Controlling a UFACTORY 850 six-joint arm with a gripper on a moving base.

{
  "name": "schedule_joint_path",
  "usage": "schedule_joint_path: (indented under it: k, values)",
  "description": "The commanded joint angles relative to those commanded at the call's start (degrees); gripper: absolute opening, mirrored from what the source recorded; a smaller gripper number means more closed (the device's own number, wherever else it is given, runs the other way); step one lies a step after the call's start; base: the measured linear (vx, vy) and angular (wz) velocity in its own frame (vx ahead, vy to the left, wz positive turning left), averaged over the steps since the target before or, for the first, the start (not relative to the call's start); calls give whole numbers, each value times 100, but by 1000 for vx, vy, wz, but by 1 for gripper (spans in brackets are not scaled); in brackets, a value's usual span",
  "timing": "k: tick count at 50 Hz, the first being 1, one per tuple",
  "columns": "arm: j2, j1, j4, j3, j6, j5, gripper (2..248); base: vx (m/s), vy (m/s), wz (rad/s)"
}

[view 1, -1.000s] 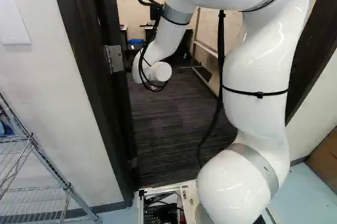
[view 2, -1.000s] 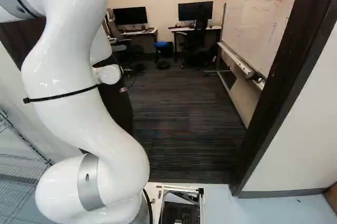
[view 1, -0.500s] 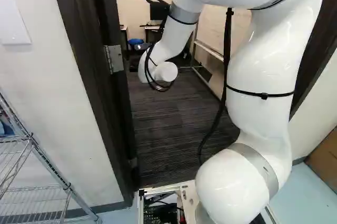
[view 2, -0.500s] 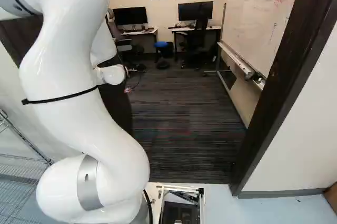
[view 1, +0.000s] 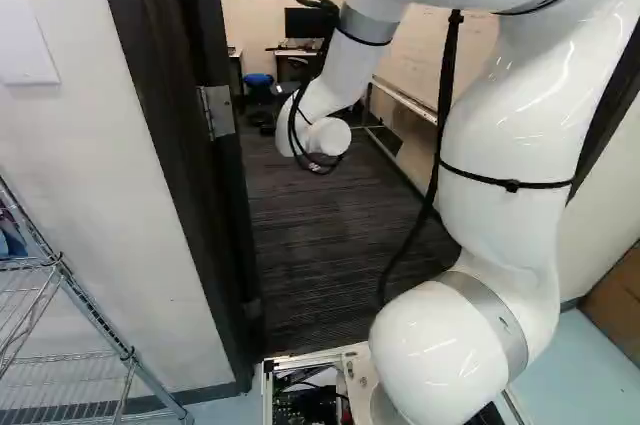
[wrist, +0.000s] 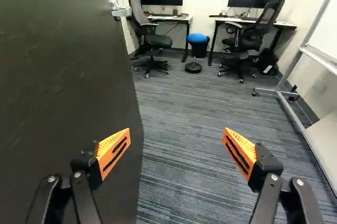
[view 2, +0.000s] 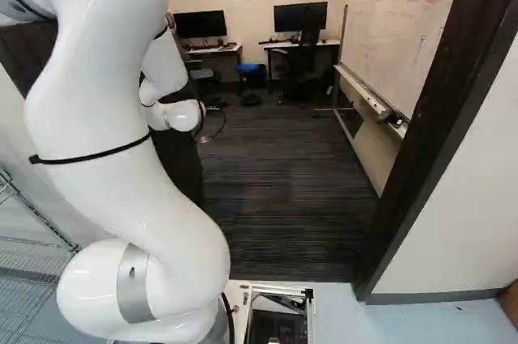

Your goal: Open the door and move inside

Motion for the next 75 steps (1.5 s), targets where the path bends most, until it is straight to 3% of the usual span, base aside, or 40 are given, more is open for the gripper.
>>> schedule_joint_path:
  k: [75]
  values:
    - [805,-1286,0,887,0,0,247,0,0,0]
